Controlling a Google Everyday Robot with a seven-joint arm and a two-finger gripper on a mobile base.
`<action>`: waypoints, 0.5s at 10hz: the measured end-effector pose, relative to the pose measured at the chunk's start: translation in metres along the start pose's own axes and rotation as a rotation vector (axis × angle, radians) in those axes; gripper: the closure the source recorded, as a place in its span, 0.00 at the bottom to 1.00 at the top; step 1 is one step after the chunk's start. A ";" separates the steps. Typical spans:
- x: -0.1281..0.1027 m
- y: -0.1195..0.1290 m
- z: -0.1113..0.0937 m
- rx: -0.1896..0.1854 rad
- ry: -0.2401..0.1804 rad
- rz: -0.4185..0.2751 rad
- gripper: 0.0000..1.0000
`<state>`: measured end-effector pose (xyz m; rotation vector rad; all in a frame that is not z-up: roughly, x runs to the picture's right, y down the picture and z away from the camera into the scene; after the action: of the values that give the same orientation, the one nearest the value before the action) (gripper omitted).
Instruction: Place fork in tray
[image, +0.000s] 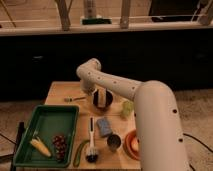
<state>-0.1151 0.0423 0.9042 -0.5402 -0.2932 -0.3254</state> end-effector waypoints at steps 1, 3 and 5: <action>-0.003 -0.005 -0.004 0.001 -0.002 -0.007 0.20; -0.010 -0.017 -0.005 -0.003 -0.012 -0.033 0.20; -0.025 -0.036 0.003 -0.007 -0.036 -0.063 0.20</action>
<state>-0.1521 0.0202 0.9144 -0.5448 -0.3446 -0.3784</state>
